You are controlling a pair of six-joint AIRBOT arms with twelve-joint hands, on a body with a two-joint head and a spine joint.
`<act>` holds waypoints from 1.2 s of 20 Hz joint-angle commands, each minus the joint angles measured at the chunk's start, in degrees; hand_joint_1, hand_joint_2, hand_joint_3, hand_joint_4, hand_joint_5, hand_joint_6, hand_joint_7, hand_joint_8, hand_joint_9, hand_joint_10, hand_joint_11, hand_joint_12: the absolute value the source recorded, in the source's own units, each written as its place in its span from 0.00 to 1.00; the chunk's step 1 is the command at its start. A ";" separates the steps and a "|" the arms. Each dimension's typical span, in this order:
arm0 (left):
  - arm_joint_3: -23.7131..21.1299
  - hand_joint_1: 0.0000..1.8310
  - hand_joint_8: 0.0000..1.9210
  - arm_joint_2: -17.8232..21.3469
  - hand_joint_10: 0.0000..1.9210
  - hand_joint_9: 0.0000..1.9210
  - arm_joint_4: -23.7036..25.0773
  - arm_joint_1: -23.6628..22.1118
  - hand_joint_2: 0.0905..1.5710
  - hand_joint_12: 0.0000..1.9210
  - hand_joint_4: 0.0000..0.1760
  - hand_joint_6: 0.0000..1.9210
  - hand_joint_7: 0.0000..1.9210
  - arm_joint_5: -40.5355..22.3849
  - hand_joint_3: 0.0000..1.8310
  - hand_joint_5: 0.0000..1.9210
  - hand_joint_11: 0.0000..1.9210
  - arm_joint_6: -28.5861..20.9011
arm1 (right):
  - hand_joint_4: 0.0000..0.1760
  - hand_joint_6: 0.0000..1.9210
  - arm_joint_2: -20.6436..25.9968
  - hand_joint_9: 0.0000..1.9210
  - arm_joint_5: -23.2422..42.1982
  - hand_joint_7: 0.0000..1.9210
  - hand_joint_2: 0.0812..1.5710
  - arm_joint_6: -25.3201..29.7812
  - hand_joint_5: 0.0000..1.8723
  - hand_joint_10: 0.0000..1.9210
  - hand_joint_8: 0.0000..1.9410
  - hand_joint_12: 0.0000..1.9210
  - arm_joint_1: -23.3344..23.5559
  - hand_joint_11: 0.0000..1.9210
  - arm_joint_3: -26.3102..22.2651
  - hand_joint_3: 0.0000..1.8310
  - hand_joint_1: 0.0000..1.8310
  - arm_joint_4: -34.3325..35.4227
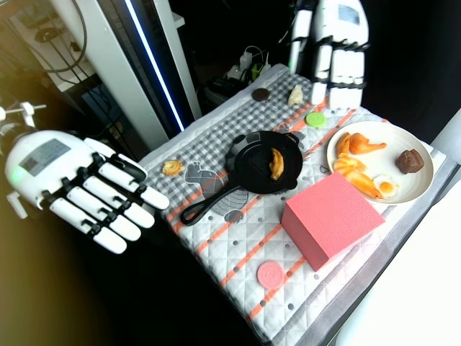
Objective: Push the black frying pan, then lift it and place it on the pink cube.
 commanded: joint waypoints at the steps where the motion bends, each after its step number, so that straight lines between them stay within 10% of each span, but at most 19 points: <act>1: 0.02 0.21 0.00 0.19 0.00 0.08 2.01 -0.30 0.79 0.24 0.26 0.00 0.10 -0.18 0.00 0.13 0.00 -2.60 | 0.08 0.00 -0.20 0.00 7.15 0.00 0.78 0.14 0.00 0.00 0.00 0.16 0.13 0.00 0.35 0.00 0.17 0.56; 5: 0.02 0.19 0.00 -0.56 0.00 0.08 5.89 0.61 0.78 0.12 0.31 0.00 0.08 0.08 0.00 0.12 0.00 -4.88 | 0.12 0.00 -0.94 0.00 7.54 0.00 0.78 1.34 0.00 0.00 0.00 0.07 0.13 0.00 0.82 0.00 0.17 0.58; 9: 1.36 0.19 0.01 -2.91 0.01 0.11 6.89 3.88 0.78 0.14 0.05 0.01 0.12 1.74 0.00 0.15 0.00 -5.19 | 0.15 0.00 -2.19 0.00 7.67 0.00 0.79 2.72 0.00 0.00 0.00 0.14 0.13 0.00 1.60 0.00 0.17 0.59; 10: 1.88 0.12 0.00 -3.53 0.00 0.09 8.77 4.50 0.80 0.09 0.23 0.00 0.11 1.77 0.00 0.13 0.00 -7.81 | 0.09 0.00 -2.29 0.00 7.67 0.00 0.76 2.85 0.00 0.00 0.00 0.26 0.13 0.00 1.69 0.00 0.14 0.58; 13: 2.88 0.06 0.00 -5.03 0.00 0.11 20.86 4.63 0.82 0.14 0.17 0.00 0.14 0.77 0.00 0.17 0.00 -19.57 | 0.11 0.00 -2.45 0.00 7.69 0.00 0.75 2.97 0.00 0.00 0.00 0.14 0.12 0.00 1.84 0.00 0.14 0.56; 17: 3.70 0.10 0.01 -6.14 0.01 0.17 21.39 6.43 0.81 0.34 0.00 0.02 0.21 2.47 0.00 0.24 0.00 -19.65 | 0.14 0.00 -2.69 0.00 7.73 0.00 0.75 2.97 0.00 0.00 0.00 0.13 0.07 0.00 1.85 0.00 0.12 0.60; 24: 5.74 0.14 0.01 -10.22 0.01 0.19 23.44 8.15 0.80 0.37 0.03 0.02 0.23 3.83 0.00 0.26 0.00 -19.66 | 0.14 0.00 -3.14 0.00 7.83 0.00 0.75 2.98 0.00 0.00 0.00 0.22 -0.02 0.00 1.94 0.00 0.11 0.70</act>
